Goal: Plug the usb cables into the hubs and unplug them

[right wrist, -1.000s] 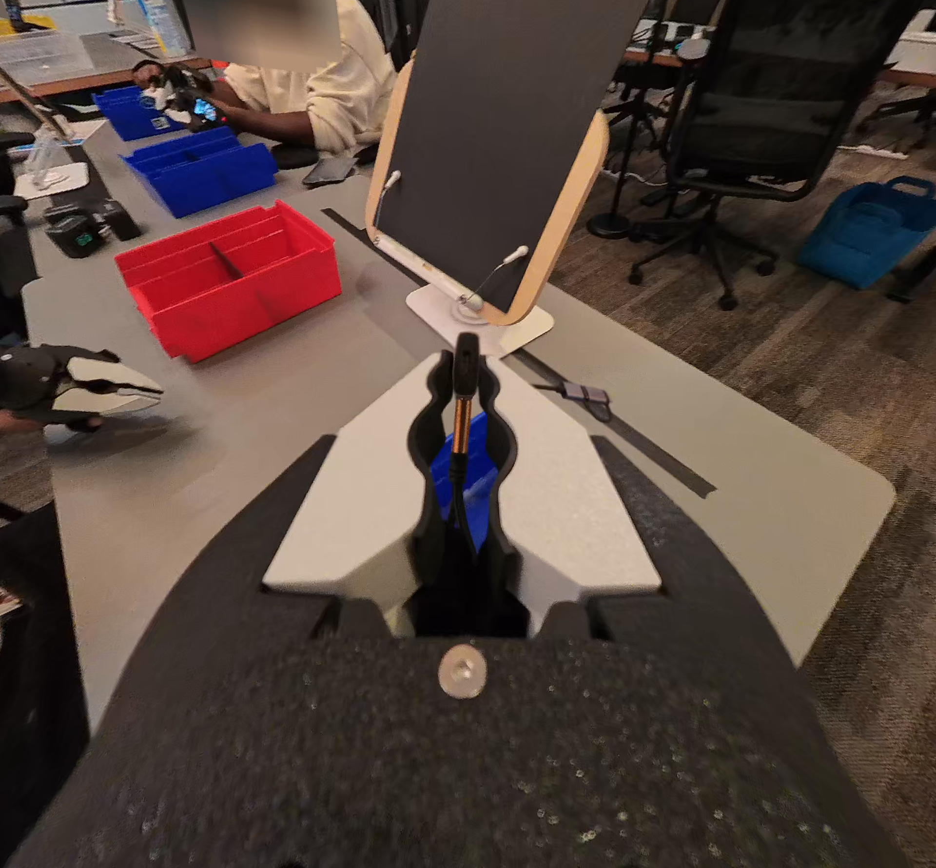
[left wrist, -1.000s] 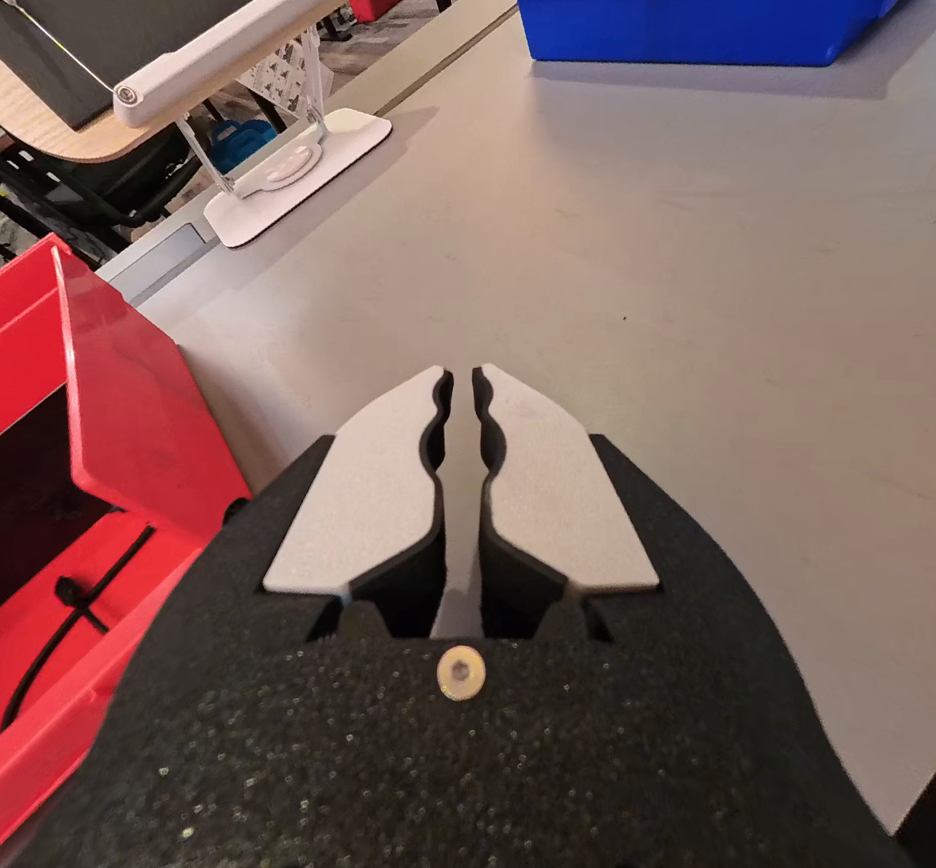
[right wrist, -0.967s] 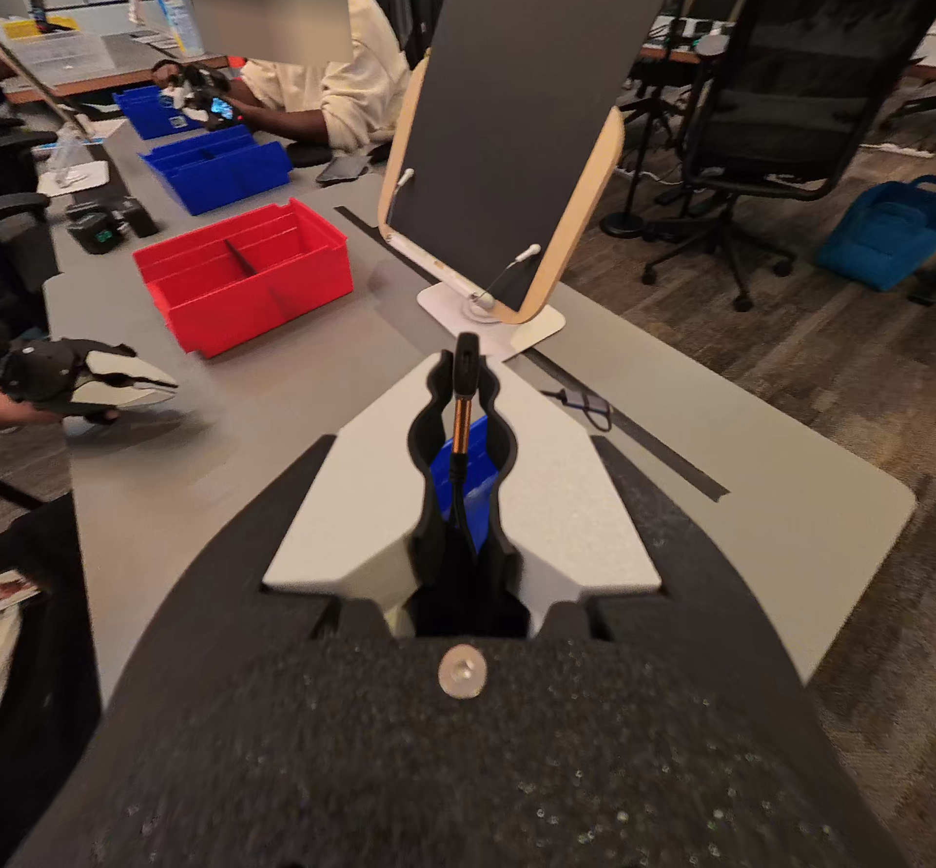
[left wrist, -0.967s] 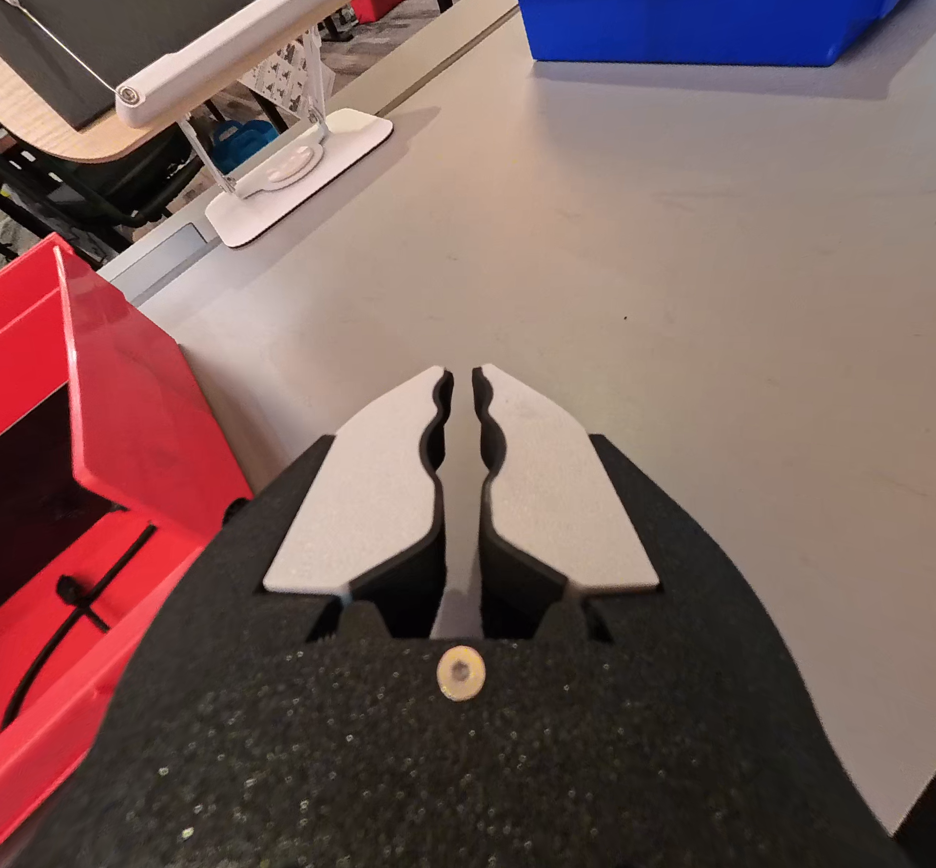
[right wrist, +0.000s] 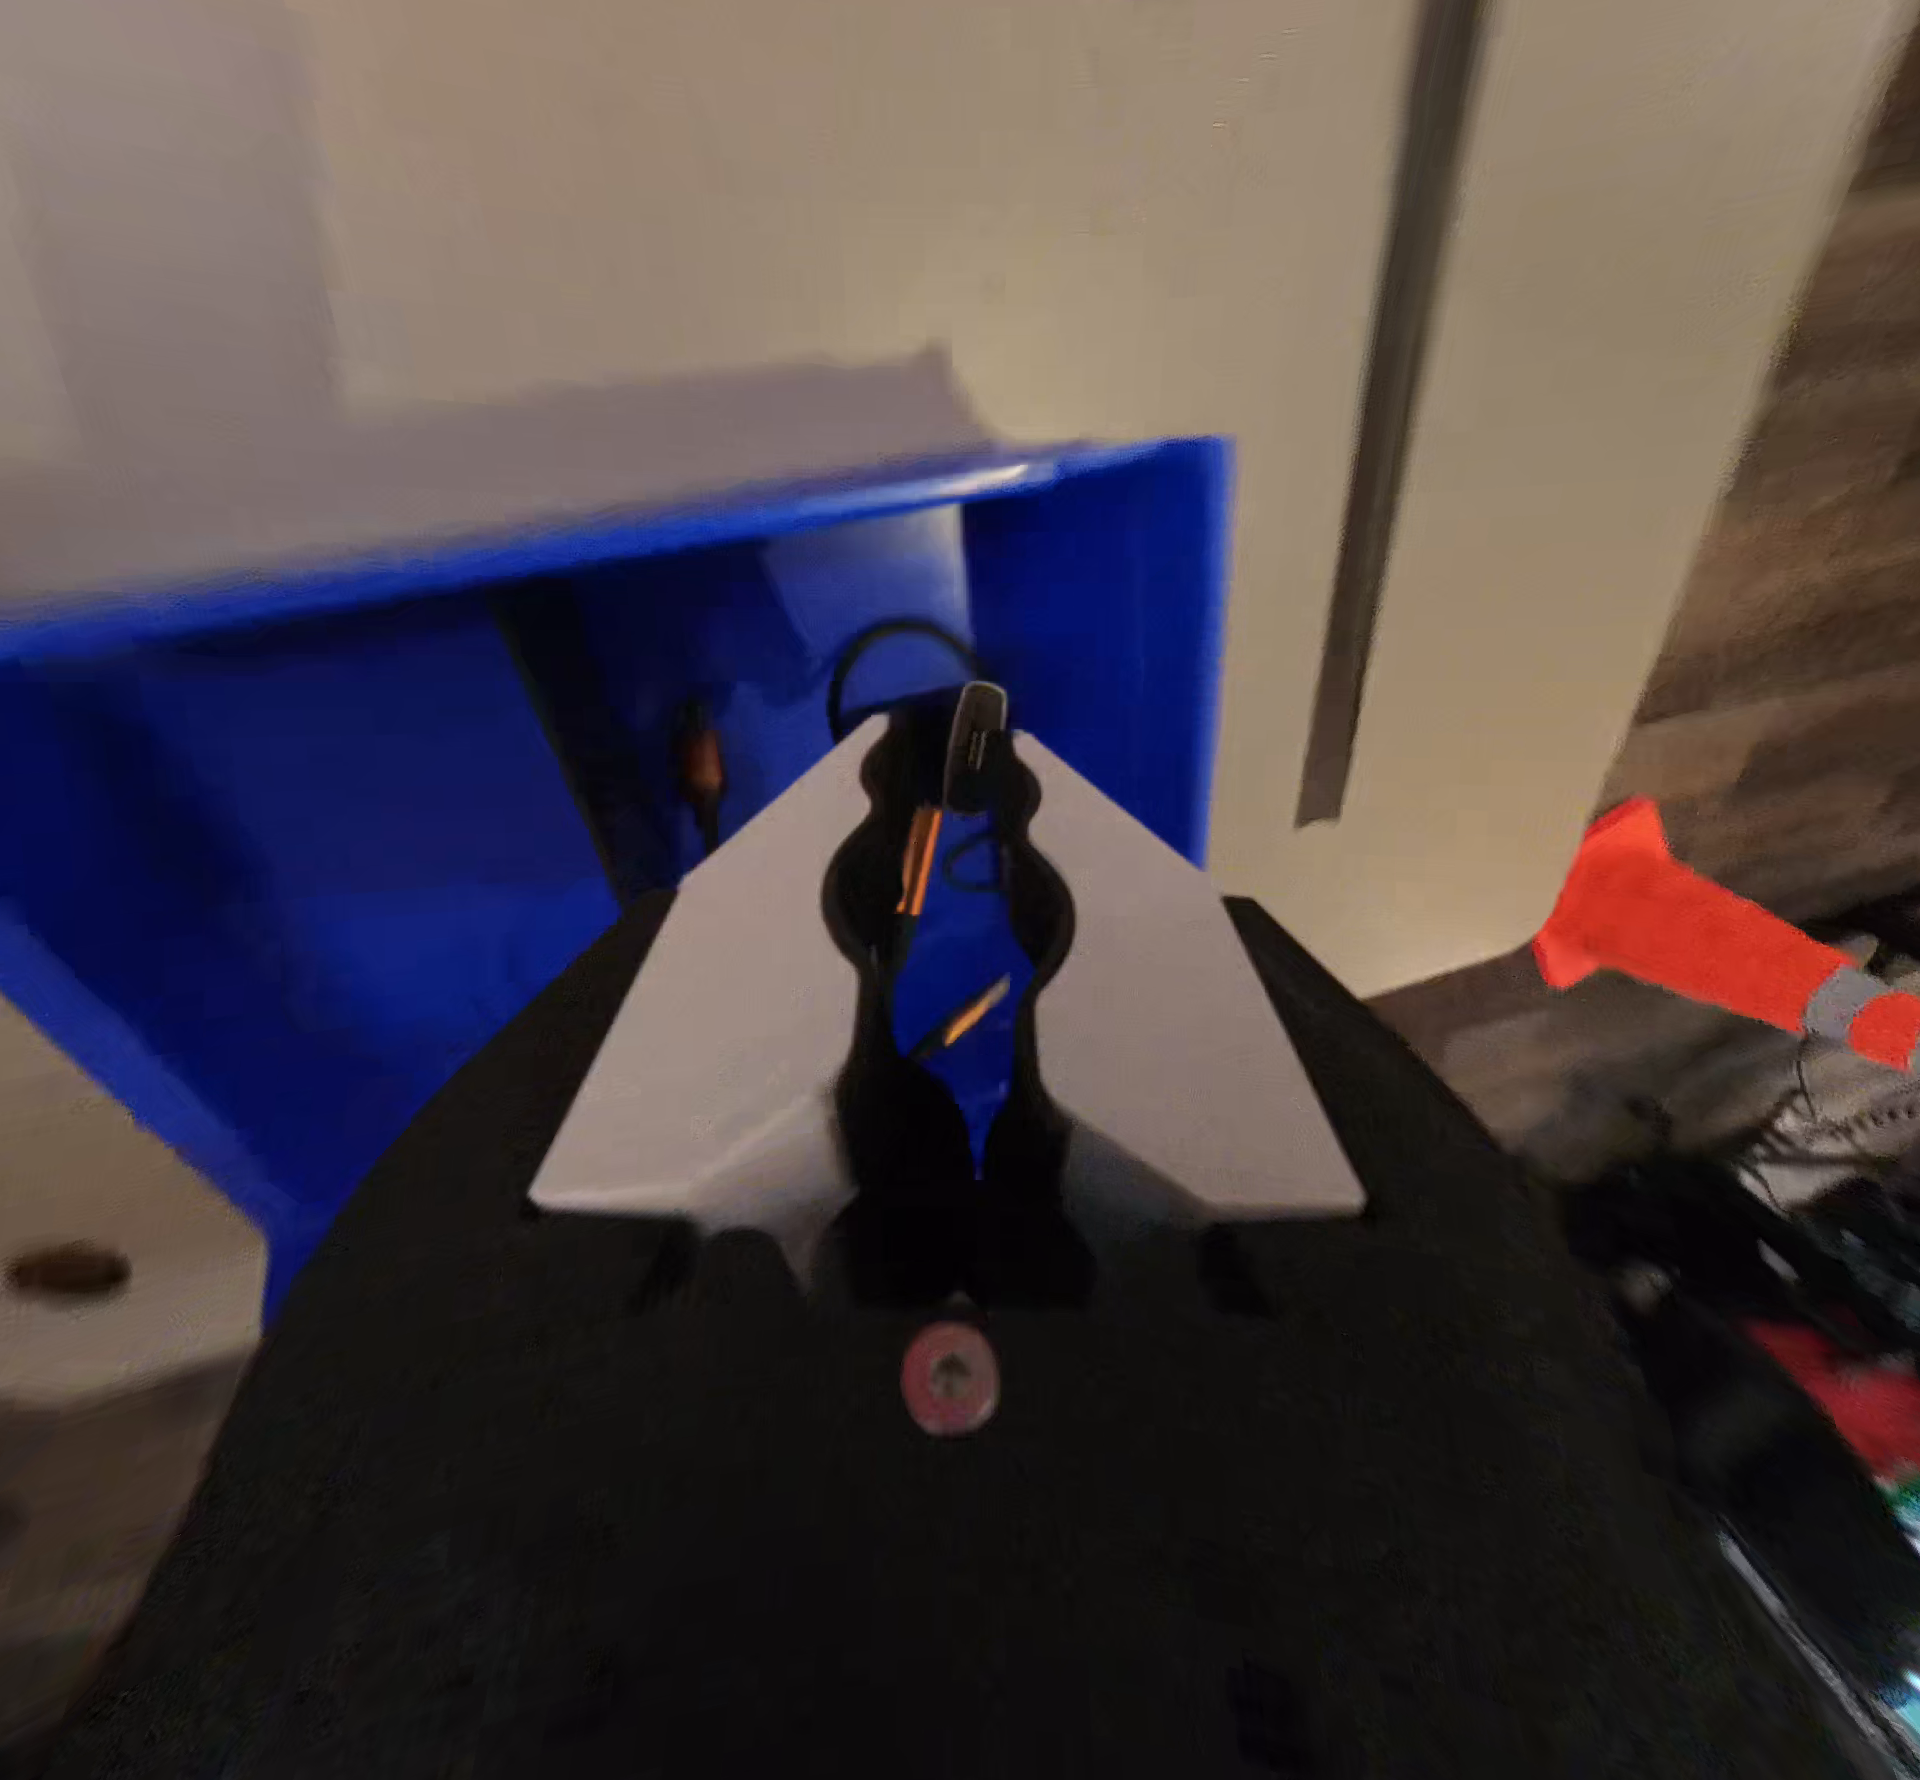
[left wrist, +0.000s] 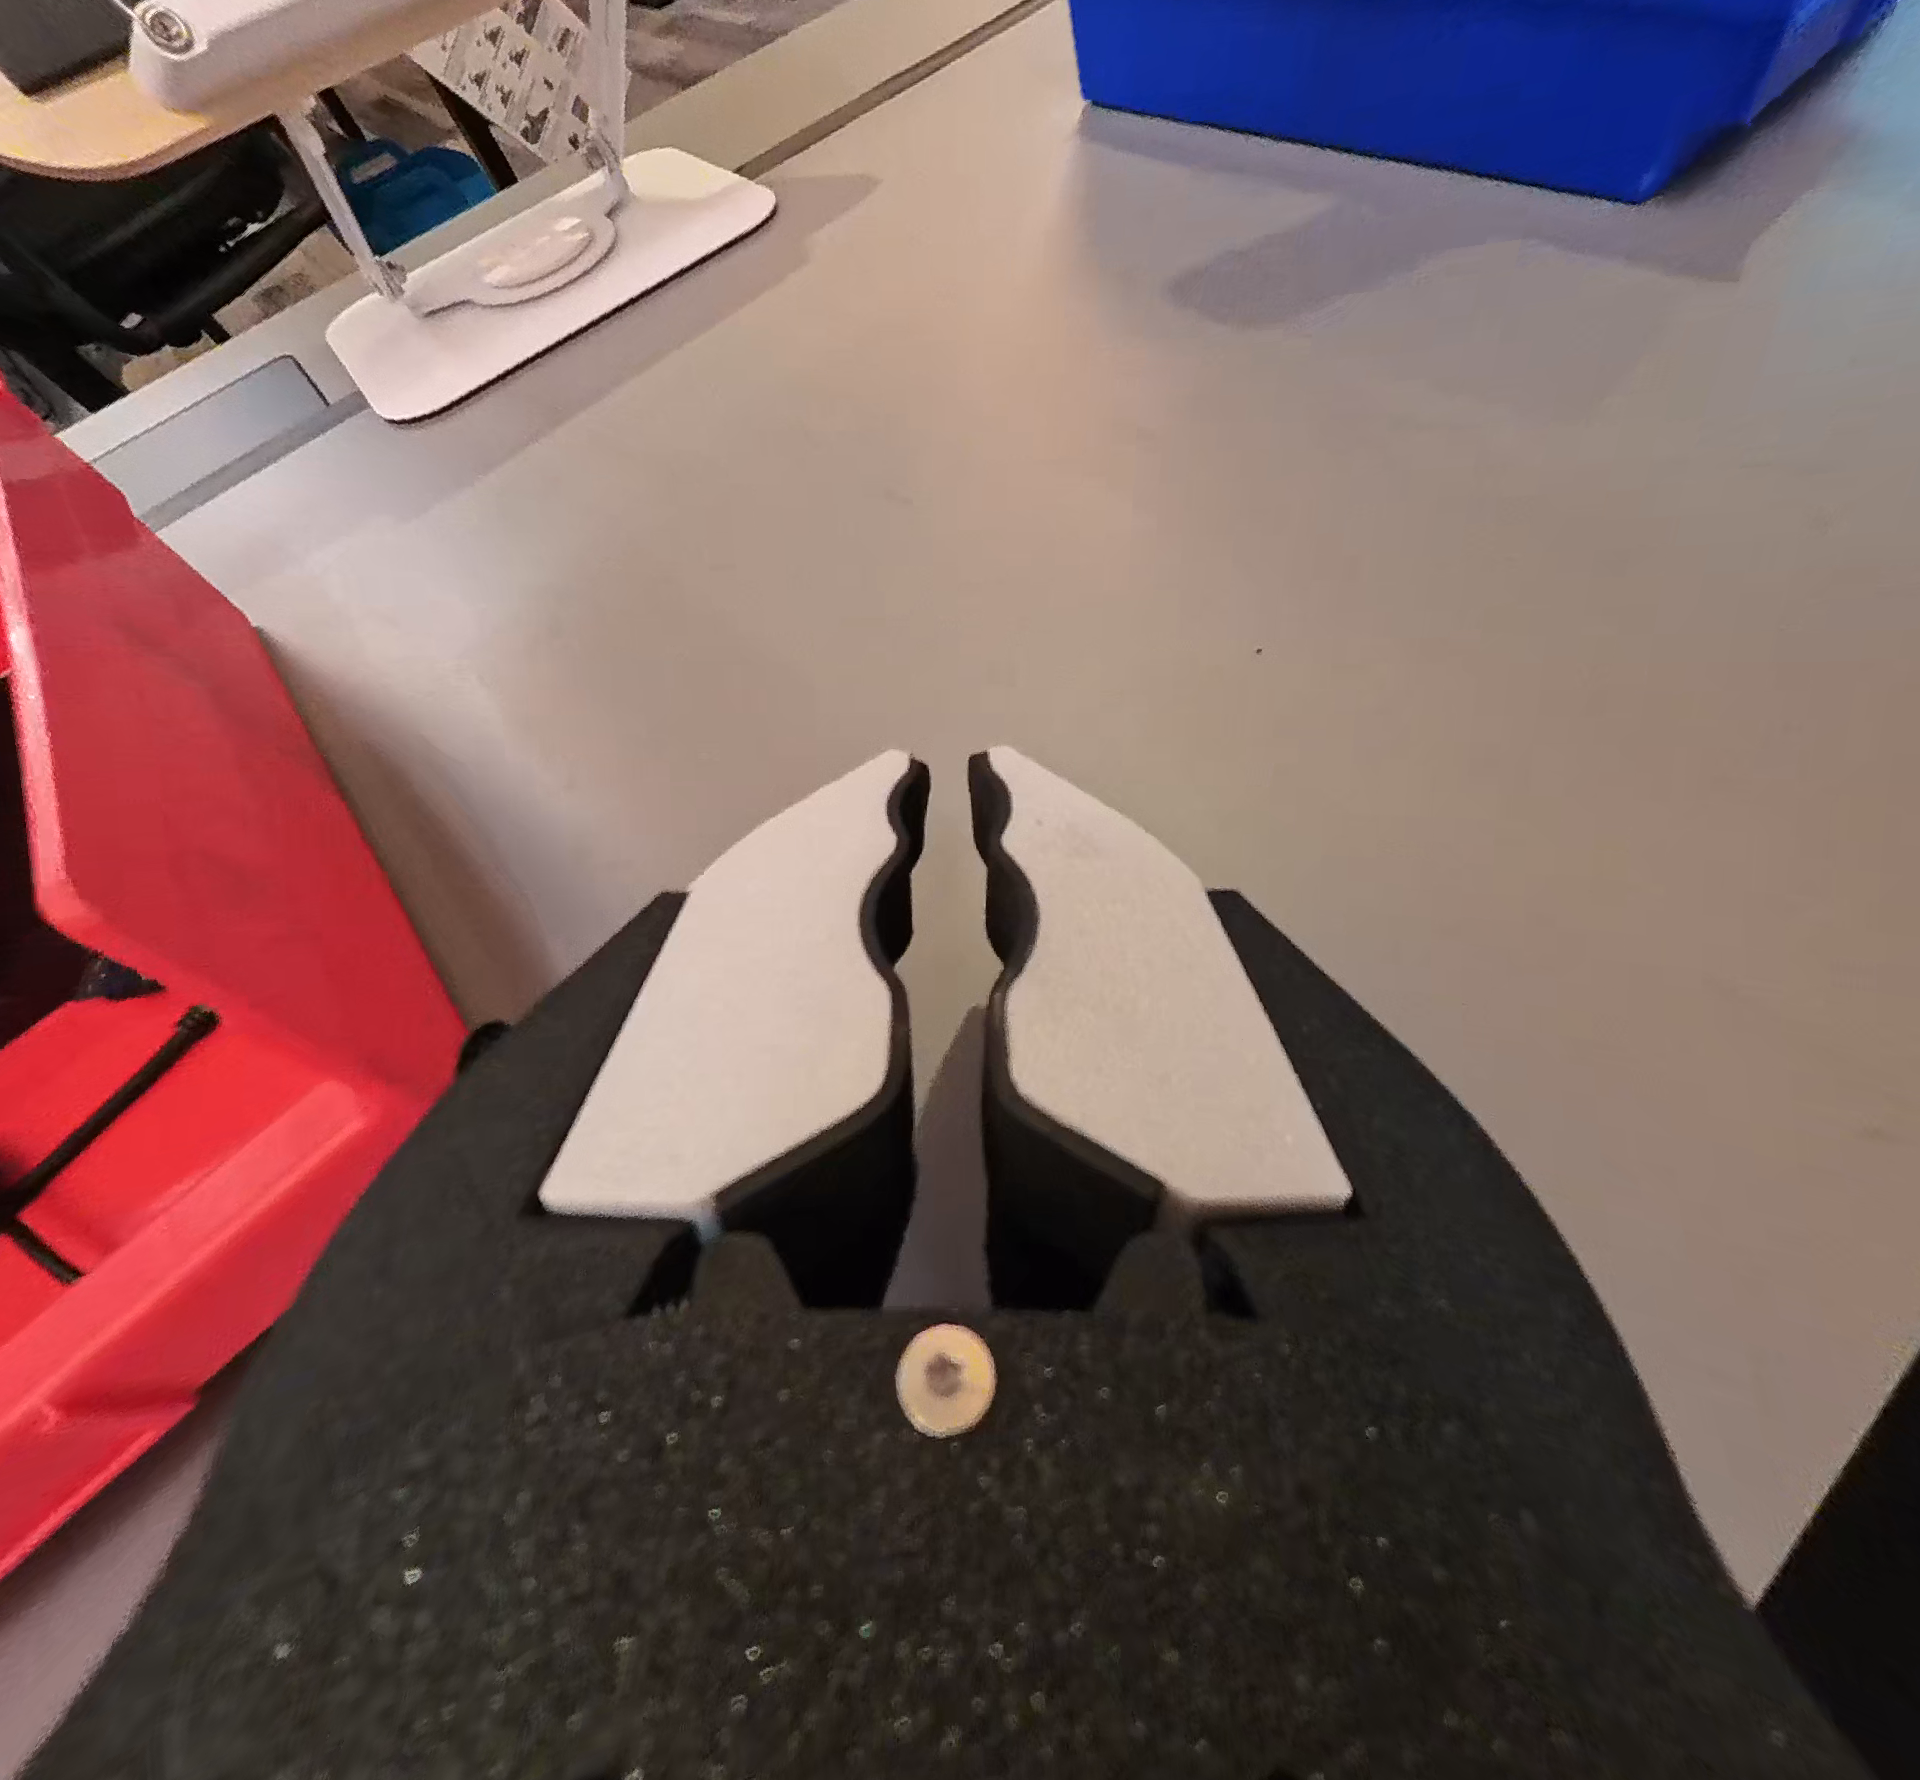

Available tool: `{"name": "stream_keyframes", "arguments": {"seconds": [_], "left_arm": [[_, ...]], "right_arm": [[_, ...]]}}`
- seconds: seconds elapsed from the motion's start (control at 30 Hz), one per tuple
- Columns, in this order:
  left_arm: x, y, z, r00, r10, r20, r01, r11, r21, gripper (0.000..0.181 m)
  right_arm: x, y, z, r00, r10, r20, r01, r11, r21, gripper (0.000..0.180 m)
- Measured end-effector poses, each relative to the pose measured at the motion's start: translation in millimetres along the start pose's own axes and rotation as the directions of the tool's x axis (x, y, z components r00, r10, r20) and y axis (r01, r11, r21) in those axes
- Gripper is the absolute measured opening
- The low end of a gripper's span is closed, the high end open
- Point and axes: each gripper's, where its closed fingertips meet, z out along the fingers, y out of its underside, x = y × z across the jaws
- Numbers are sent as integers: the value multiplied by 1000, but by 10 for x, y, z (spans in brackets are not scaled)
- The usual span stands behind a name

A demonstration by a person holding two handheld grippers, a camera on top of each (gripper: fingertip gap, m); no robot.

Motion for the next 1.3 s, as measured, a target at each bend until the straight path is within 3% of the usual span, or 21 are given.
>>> {"name": "stream_keyframes", "arguments": {"seconds": [0.07, 0.2, 0.3, 0.37, 0.43, 0.5, 0.63, 0.73, 0.83, 0.97, 1.03, 1.07, 1.1, 1.13, 1.2, 1.3], "left_arm": [[0, 5, -13, 1000, -10, -7, 10, 1000, 1, 8], [9, 14, -34, 1000, -18, -18, 18, 1000, -3, 8], [50, 12, -45, 998, -37, -41, 37, 999, -4, 8], [77, 1, -45, 997, -49, -57, 49, 999, -2, 8], [101, 3, -44, 996, -55, -71, 55, 998, -5, 9], [103, 11, -54, 995, -57, -77, 57, 998, -6, 10], [27, -73, -122, 994, -80, -71, 84, 995, 59, 11], [14, -57, -121, 987, -132, -96, 137, 989, 50, 14], [55, -53, -117, 982, -150, -118, 155, 987, 37, 16], [136, -134, -122, 985, -99, -139, 110, 991, 74, 21], [231, -185, -132, 982, -59, -182, 77, 993, 94, 24], [268, -192, -133, 979, -52, -195, 71, 993, 92, 24], [309, -190, -134, 976, -49, -212, 69, 994, 88, 25], [346, -184, -134, 972, -49, -228, 69, 994, 80, 25], [384, -161, -132, 968, -52, -246, 69, 996, 59, 25], [374, -136, -138, 966, -62, -250, 73, 997, 36, 25]], "right_arm": [[-37, 82, 174, 998, -9, 57, 13, 996, -87, 13], [-113, -200, 278, 964, 153, 217, -167, 985, 50, 9], [-104, -213, 316, 950, 184, 254, -216, 971, 102, 9], [17, -142, 327, 955, 216, 202, -241, 964, 110, 11], [240, 40, 314, 971, 230, 58, -235, 969, 75, 27], [289, -35, 152, 948, 307, 83, -317, 930, 187, 30], [253, -458, -612, 849, 468, 244, -525, 701, 483, 37], [-71, -541, -1154, 841, 499, 210, -510, 600, 616, 48], [-638, -572, -1605, 809, 557, 190, -458, 393, 797, 42], [-1645, -589, -1324, 739, 638, 218, -442, 215, 871, 37], [-2061, -726, -1120, 638, 670, 379, -493, -22, 870, 22], [-2282, -868, -1059, 616, 625, 479, -516, -140, 845, 24], [-2487, -1023, -969, 603, 574, 554, -553, -201, 809, 23], [-2652, -1163, -822, 597, 556, 579, -587, -189, 787, 24], [-2868, -1356, -509, 630, 579, 518, -605, -52, 794, 26], [-2967, -1500, -443, 713, 546, 440, -575, 96, 813, 27]]}}
